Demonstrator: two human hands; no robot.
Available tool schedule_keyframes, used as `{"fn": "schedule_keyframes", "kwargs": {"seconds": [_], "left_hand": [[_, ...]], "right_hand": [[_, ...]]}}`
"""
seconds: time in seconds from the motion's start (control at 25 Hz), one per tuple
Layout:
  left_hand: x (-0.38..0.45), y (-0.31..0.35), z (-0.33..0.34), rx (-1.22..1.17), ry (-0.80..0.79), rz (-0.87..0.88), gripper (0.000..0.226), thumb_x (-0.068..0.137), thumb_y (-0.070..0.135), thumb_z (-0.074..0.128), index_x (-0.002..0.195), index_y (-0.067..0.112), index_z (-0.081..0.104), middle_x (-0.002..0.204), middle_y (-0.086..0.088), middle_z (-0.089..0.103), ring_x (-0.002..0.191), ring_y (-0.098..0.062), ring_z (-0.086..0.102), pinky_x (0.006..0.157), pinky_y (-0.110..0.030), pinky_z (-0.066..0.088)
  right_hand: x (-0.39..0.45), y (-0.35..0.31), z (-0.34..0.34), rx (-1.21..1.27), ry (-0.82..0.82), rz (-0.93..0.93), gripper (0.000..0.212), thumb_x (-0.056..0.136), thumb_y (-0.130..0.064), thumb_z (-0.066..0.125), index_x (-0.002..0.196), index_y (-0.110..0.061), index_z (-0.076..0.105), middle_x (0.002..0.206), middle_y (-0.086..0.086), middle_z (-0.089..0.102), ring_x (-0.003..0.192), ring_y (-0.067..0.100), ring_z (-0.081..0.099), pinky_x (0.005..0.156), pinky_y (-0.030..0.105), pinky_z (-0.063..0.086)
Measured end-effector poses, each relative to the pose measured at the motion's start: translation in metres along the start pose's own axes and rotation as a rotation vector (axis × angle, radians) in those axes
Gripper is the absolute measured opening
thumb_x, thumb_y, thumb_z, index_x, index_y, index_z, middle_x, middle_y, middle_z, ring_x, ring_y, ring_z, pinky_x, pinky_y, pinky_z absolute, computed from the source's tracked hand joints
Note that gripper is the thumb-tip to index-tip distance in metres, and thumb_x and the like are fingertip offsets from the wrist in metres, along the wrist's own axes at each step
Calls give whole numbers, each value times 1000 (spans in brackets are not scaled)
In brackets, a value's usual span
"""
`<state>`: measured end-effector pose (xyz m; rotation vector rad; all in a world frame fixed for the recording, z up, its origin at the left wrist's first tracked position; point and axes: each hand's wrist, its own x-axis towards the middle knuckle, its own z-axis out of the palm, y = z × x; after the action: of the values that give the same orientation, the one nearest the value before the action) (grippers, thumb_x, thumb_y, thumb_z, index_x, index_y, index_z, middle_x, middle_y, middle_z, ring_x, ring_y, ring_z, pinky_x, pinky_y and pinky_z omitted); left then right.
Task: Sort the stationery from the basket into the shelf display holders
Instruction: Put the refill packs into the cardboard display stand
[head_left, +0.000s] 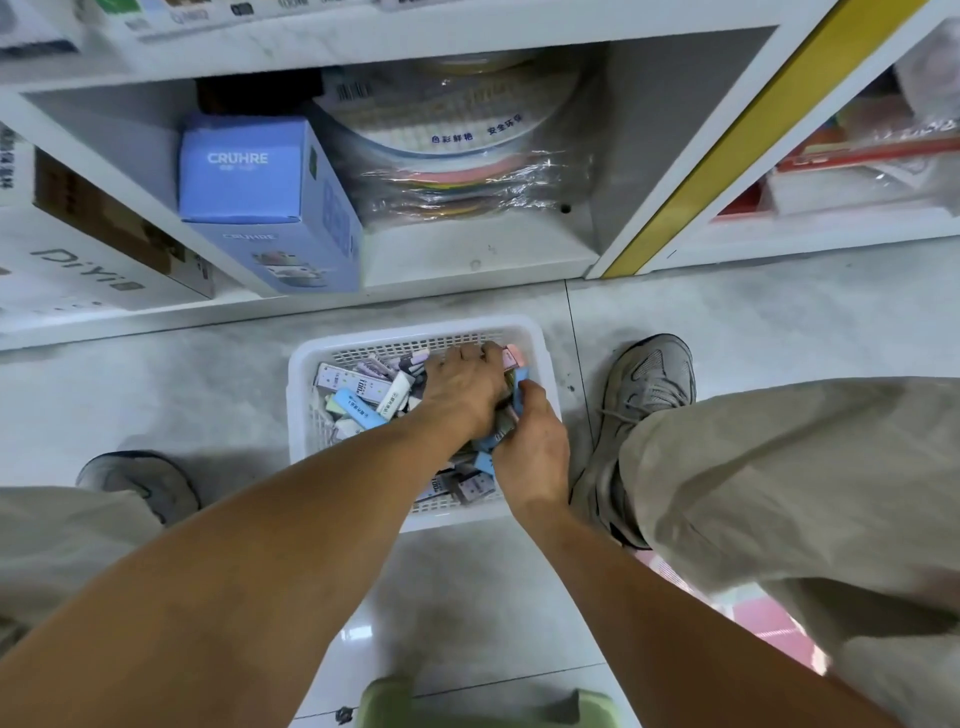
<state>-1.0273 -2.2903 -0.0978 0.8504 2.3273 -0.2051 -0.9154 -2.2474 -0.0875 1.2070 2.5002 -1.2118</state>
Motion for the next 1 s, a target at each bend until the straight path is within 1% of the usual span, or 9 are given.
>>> {"fn": "schedule_keyframes", "kwargs": {"seconds": [0.16,0.24,0.32,0.44,0.56,0.68,0.8,0.92,1.0], "left_hand": [[2,-4,1,-79,-15,-48,98,62,27,85,137,6,26,129,-24,45,118,-45,48,94,-51,45],[0,-9,2,-42,47,-29,88,65,25,83,132,6,30,120,-21,53,110,-41,55,84,-48,48],[-3,-18,6,-70,77,-19,79,67,23,81,128,9,33,108,-17,57,97,-34,60,68,-40,46],[-6,-32,12,-163,53,-36,74,71,10,77,129,10,32,93,-11,54,80,-29,57,57,-35,42],[-6,-41,9,-249,24,-56,75,66,21,83,123,11,36,81,-2,51,76,-25,55,57,-34,44],[-12,-51,-5,-469,-23,-110,76,55,34,89,112,17,41,82,2,55,76,-19,58,55,-29,44],[-30,-65,-26,-723,-81,-61,64,49,29,84,104,16,53,88,0,64,80,-19,63,59,-32,54],[-61,-75,-52,-993,-86,3,47,49,19,81,93,17,67,87,-7,73,84,-26,70,72,-41,59],[-89,-80,-75,-1084,-105,50,47,47,15,81,93,15,69,90,-11,74,88,-29,71,77,-42,58]], "right_hand": [[0,-1,2,10,30,-2,61,81,13,56,136,-13,50,120,8,66,107,29,64,89,37,54],[0,-2,2,-10,43,-14,58,82,11,57,133,-14,51,118,7,66,105,30,63,86,37,53],[2,-2,3,-26,24,-17,59,83,10,56,135,-17,49,115,8,67,102,30,64,82,35,53],[1,-3,4,-25,-22,-18,62,83,11,52,137,-18,48,115,9,68,102,32,64,83,40,55],[-1,-4,6,-29,-27,-30,61,83,11,52,135,-19,48,110,9,70,98,31,65,81,41,56],[2,-9,3,19,-2,-11,59,83,12,49,132,-21,50,106,7,70,92,29,66,77,41,58],[9,-18,-9,88,-19,13,53,82,14,46,122,-20,55,100,1,68,90,25,65,74,40,58],[15,-40,-32,377,-149,77,43,82,16,48,117,-7,59,98,13,69,81,28,66,66,37,53],[16,-62,-56,571,-332,120,33,84,14,56,113,1,61,93,22,73,71,29,67,62,34,50]]}}
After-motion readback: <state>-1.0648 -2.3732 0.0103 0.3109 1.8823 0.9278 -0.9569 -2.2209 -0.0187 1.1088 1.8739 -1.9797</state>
